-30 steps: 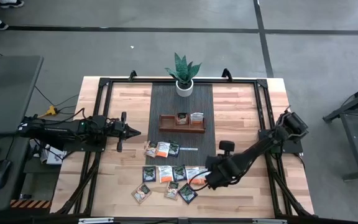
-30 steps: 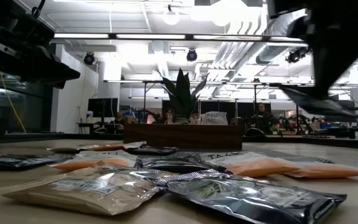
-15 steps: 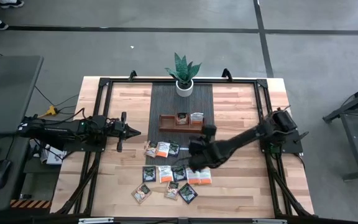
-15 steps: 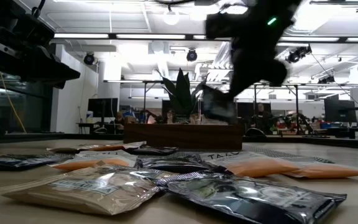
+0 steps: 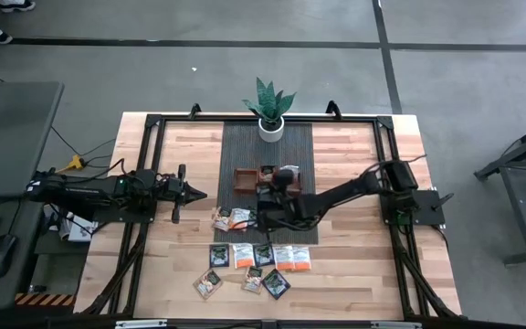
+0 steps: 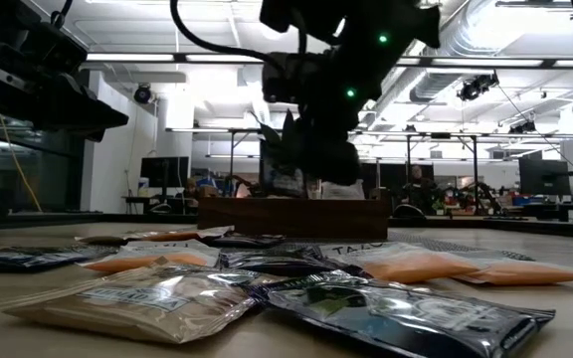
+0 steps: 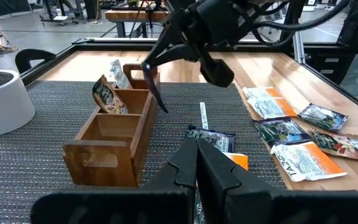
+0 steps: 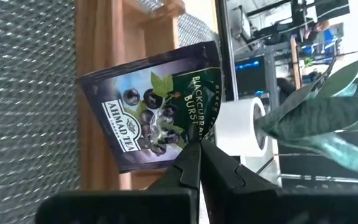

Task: Pick & Place Tea
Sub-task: Put the violet tea bag into the left section of the wooden organizer

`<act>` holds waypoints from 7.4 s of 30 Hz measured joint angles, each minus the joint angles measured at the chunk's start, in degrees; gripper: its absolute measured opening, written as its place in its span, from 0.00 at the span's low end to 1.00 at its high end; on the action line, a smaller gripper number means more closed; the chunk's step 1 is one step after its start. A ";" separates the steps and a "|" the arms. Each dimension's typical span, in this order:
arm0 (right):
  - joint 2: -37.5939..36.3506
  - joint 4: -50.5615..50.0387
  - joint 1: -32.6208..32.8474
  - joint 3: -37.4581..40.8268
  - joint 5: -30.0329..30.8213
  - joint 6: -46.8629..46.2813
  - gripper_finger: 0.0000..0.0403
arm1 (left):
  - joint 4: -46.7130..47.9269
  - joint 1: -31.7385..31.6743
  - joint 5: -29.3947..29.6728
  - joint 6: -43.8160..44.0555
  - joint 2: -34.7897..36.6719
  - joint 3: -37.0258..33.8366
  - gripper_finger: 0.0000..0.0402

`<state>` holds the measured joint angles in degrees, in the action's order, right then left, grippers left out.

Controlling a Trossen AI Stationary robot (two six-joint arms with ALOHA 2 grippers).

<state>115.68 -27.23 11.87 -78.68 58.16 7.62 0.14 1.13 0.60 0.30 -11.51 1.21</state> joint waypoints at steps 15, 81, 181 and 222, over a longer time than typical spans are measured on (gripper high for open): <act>4.93 -3.37 -6.69 -12.12 -7.48 1.50 0.00 | 0.00 0.00 -0.02 0.00 0.02 -0.02 0.00; 12.35 -6.39 -9.43 -19.51 -10.78 1.47 0.34 | 0.00 0.02 0.00 0.00 0.02 0.00 0.00; 16.70 -16.69 -7.44 -19.73 -52.20 -21.83 0.48 | 0.00 0.01 0.00 0.00 0.00 -0.01 0.00; 16.72 -16.65 -7.96 -19.66 -56.16 -25.60 0.02 | 0.00 0.01 0.01 0.00 0.01 -0.02 0.00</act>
<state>132.40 -43.88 3.90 -98.35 2.00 -17.98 0.14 1.14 0.61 0.30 -11.49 1.19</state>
